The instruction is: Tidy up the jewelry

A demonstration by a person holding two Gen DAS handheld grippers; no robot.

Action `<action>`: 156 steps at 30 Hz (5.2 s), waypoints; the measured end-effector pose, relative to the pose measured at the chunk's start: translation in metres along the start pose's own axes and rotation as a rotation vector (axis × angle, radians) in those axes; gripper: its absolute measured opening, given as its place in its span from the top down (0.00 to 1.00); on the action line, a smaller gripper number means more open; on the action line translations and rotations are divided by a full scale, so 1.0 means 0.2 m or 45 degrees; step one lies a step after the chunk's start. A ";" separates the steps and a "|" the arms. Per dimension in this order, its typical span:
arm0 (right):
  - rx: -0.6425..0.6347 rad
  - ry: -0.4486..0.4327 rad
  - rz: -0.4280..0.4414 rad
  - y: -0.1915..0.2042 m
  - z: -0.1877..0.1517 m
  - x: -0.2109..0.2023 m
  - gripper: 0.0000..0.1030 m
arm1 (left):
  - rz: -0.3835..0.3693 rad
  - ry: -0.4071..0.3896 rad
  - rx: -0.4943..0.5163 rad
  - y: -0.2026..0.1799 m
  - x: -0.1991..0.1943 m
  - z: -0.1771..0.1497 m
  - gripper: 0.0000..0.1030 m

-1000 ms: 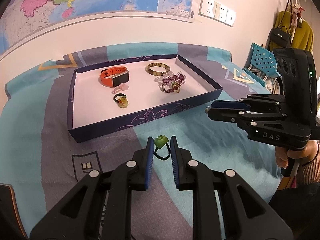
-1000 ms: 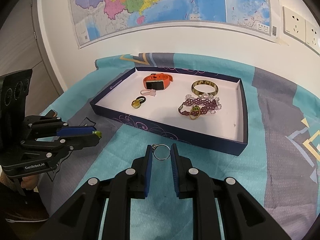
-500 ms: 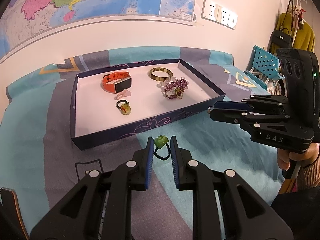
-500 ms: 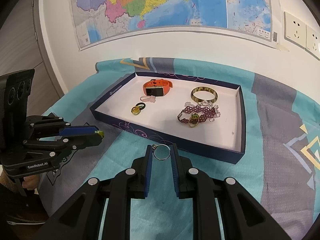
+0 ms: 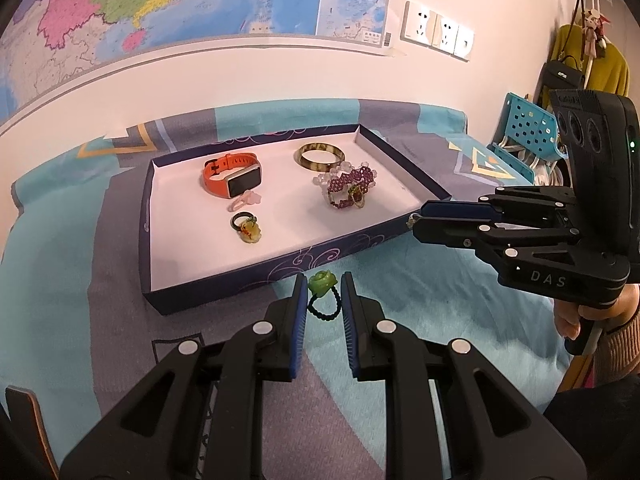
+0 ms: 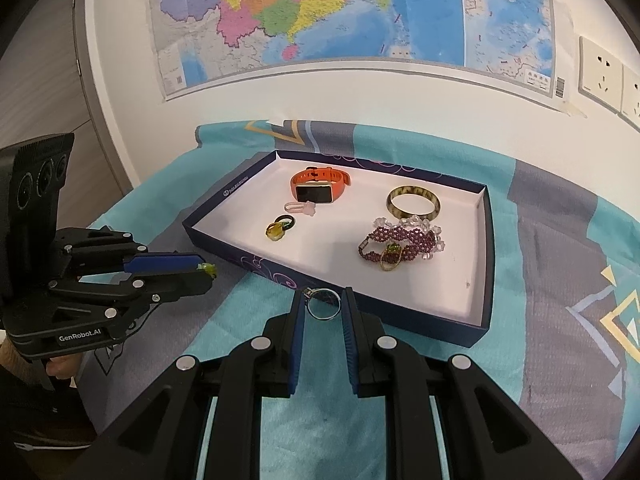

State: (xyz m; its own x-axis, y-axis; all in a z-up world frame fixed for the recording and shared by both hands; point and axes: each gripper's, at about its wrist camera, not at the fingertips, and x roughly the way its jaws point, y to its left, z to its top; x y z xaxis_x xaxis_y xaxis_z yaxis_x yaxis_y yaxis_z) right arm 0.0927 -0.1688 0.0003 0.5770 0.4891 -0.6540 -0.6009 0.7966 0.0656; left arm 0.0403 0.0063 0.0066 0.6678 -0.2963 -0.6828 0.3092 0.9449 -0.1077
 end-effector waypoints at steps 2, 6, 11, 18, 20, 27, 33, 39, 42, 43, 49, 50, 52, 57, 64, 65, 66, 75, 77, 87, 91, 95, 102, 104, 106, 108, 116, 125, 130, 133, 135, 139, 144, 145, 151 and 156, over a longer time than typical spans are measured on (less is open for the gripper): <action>-0.002 -0.002 0.000 0.00 0.00 0.00 0.84 | 0.002 -0.002 0.000 0.00 0.00 0.00 0.83; -0.003 -0.003 -0.004 0.00 0.01 0.01 0.84 | 0.007 -0.008 0.002 0.00 0.00 0.02 0.83; -0.003 -0.006 -0.007 -0.01 0.02 0.01 0.84 | 0.017 -0.015 0.000 0.01 0.00 0.03 0.83; 0.002 -0.013 -0.007 -0.02 0.04 0.02 0.84 | 0.028 -0.025 -0.007 0.02 0.01 0.06 0.83; 0.002 -0.014 -0.008 -0.03 0.04 0.03 0.84 | 0.031 -0.028 -0.008 0.03 0.01 0.07 0.83; -0.002 -0.018 -0.017 -0.05 0.07 0.04 0.84 | 0.039 -0.039 -0.012 0.05 0.02 0.11 0.83; 0.000 -0.022 -0.016 -0.06 0.08 0.05 0.84 | 0.052 -0.047 -0.022 0.07 0.03 0.13 0.83; 0.003 -0.026 -0.012 -0.07 0.10 0.07 0.84 | 0.061 -0.045 -0.018 0.06 0.05 0.15 0.83; 0.004 -0.026 -0.012 -0.07 0.10 0.07 0.84 | 0.061 -0.044 -0.020 0.06 0.05 0.15 0.83; 0.003 -0.026 -0.012 -0.07 0.10 0.06 0.84 | 0.061 -0.042 -0.020 0.06 0.06 0.16 0.83; 0.001 -0.031 -0.015 -0.08 0.14 0.08 0.84 | 0.067 -0.042 -0.026 0.08 0.07 0.17 0.83; 0.000 -0.031 -0.015 -0.08 0.13 0.08 0.84 | 0.069 -0.042 -0.028 0.08 0.08 0.17 0.83; 0.001 -0.032 -0.017 -0.08 0.14 0.08 0.84 | 0.072 -0.041 -0.032 0.09 0.08 0.18 0.83; 0.011 -0.031 -0.011 -0.09 0.16 0.10 0.84 | 0.083 -0.040 -0.039 0.10 0.09 0.19 0.83; 0.018 -0.030 -0.018 -0.09 0.16 0.12 0.84 | 0.106 -0.032 -0.036 0.12 0.12 0.21 0.83; 0.019 -0.030 -0.018 -0.09 0.16 0.12 0.84 | 0.108 -0.031 -0.035 0.13 0.12 0.21 0.83; 0.019 -0.029 -0.019 -0.10 0.16 0.12 0.84 | 0.109 -0.032 -0.035 0.13 0.12 0.22 0.83; 0.030 -0.023 -0.024 -0.12 0.17 0.15 0.84 | 0.118 -0.028 -0.033 0.14 0.14 0.23 0.83; 0.032 -0.021 -0.025 -0.12 0.17 0.15 0.84 | 0.118 -0.027 -0.038 0.14 0.15 0.23 0.83; 0.045 -0.011 -0.034 -0.15 0.18 0.19 0.84 | 0.121 -0.013 -0.045 0.15 0.18 0.24 0.83; 0.052 -0.005 -0.038 -0.16 0.18 0.21 0.84 | 0.126 -0.006 -0.051 0.16 0.20 0.24 0.83; 0.055 -0.001 -0.046 -0.17 0.18 0.23 0.84 | 0.129 0.000 -0.053 0.16 0.21 0.25 0.83; 0.062 0.004 -0.048 -0.18 0.19 0.25 0.84 | 0.135 0.003 -0.052 0.16 0.23 0.27 0.83; 0.064 0.003 -0.046 -0.18 0.19 0.25 0.84 | 0.136 0.003 -0.053 0.16 0.23 0.27 0.83; 0.065 0.003 -0.047 -0.18 0.19 0.25 0.84 | 0.138 0.003 -0.054 0.16 0.23 0.27 0.83; 0.066 0.003 -0.047 -0.18 0.19 0.25 0.84 | 0.139 0.004 -0.057 0.16 0.23 0.27 0.83; 0.073 -0.001 -0.045 -0.19 0.20 0.25 0.84 | 0.146 0.008 -0.062 0.16 0.25 0.28 0.83; 0.081 0.004 -0.054 -0.22 0.23 0.28 0.84 | 0.162 0.021 -0.065 0.18 0.29 0.30 0.83; 0.079 0.021 -0.069 -0.23 0.25 0.32 0.84 | 0.172 0.033 -0.073 0.21 0.32 0.31 0.83; 0.080 0.032 -0.076 -0.24 0.26 0.34 0.84 | 0.176 0.036 -0.084 0.22 0.33 0.32 0.83; 0.085 0.036 -0.079 -0.25 0.26 0.35 0.84 | 0.176 0.036 -0.093 0.23 0.33 0.33 0.83; 0.096 0.051 -0.084 -0.26 0.26 0.38 0.84 | 0.177 0.045 -0.103 0.24 0.35 0.33 0.83; 0.110 0.067 -0.088 -0.27 0.25 0.40 0.84 | 0.183 0.057 -0.107 0.25 0.37 0.33 0.83; 0.110 0.070 -0.087 -0.28 0.24 0.40 0.84 | 0.183 0.061 -0.108 0.25 0.38 0.33 0.83; 0.115 0.076 -0.094 -0.28 0.24 0.41 0.84 | 0.188 0.068 -0.113 0.26 0.39 0.33 0.83; 0.117 0.080 -0.097 -0.29 0.23 0.42 0.84 | 0.194 0.074 -0.120 0.27 0.39 0.32 0.83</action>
State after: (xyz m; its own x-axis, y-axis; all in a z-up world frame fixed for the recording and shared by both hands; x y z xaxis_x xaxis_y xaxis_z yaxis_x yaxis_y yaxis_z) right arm 0.2011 -0.1568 -0.0228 0.5812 0.4052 -0.7057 -0.5022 0.8610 0.0808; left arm 0.1528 0.0245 -0.0065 0.6609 -0.1430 -0.7367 0.1407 0.9879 -0.0656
